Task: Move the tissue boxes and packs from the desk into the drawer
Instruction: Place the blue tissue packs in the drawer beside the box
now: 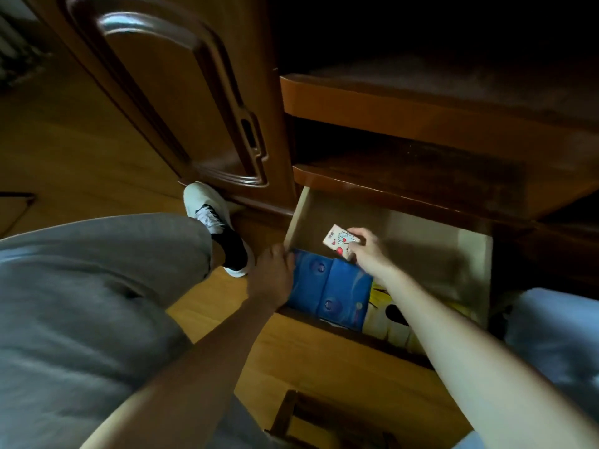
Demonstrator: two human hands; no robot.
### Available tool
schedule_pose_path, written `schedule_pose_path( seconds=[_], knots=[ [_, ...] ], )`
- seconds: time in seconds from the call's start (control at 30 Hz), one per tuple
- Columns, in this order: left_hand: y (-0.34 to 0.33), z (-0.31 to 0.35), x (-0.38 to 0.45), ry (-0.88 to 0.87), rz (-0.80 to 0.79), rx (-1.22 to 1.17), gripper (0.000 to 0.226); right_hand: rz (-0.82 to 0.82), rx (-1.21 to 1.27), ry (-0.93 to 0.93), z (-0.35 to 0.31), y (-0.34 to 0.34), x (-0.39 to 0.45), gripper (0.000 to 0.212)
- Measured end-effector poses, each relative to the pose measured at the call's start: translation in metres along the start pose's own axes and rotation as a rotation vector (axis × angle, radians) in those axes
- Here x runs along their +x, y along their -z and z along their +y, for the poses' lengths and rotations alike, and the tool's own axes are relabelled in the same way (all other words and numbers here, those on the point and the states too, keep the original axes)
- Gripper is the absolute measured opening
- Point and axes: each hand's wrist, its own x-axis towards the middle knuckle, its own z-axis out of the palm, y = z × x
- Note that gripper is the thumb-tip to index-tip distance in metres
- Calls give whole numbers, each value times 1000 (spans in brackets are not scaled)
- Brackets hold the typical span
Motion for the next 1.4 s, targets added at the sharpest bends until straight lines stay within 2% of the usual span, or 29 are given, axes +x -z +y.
schedule_pose_path(
  seconds=[0.1, 0.3, 0.5, 0.63, 0.77, 0.83, 0.9, 0.93, 1.0, 1.03, 1.13, 1.17, 1.23, 1.3, 1.37, 1.4],
  knots=[
    [-10, -3, -2, 42, -100, 99, 32, -29, -50, 7, -7, -14, 23, 35],
    [-11, -2, 2, 119, -27, 68, 34, -175, -53, -93, -6, -55, 51, 37],
    [-13, -3, 3, 120, -39, 58, 34, -110, -144, -24, -6, -71, 54, 43],
    [-12, -3, 1, 120, -35, 51, 34, -130, -248, -8, -6, -61, 58, 33],
    [-12, -1, 2, 137, -40, 45, 34, -255, -349, 11, -11, -54, 43, 28],
    [-12, -2, 3, 128, -37, 34, 34, -267, -296, -8, -8, -52, 26, 37],
    [-13, -4, 2, 110, -31, 23, 33, -170, -231, -9, -2, -46, 4, 56],
    [-13, -5, 1, 97, -26, 17, 33, -84, -262, 26, 3, -40, -7, 60],
    [-13, -6, 2, 73, -27, 0, 32, 51, -490, 126, 19, -26, -27, 59],
    [-13, -6, 1, 69, -39, -20, 32, 36, -599, 121, 26, -18, -36, 60],
    [-3, -2, -6, 92, -121, -13, 25, -156, -766, 14, 33, -3, -55, 75],
    [-1, -2, -9, 78, -135, 18, 27, -187, -770, 17, 32, -1, -57, 78],
    [3, 4, -18, -50, -27, 151, 51, -234, -750, 23, 26, 0, -60, 80],
    [5, 21, -14, -317, 80, 253, 67, -263, -713, -3, 23, 4, -58, 81],
    [5, 37, 0, -550, -43, 383, 73, -253, -723, 9, 17, 8, -59, 81],
    [5, 43, 5, -592, -140, 424, 76, -240, -741, 49, 13, 9, -60, 78]
  ],
)
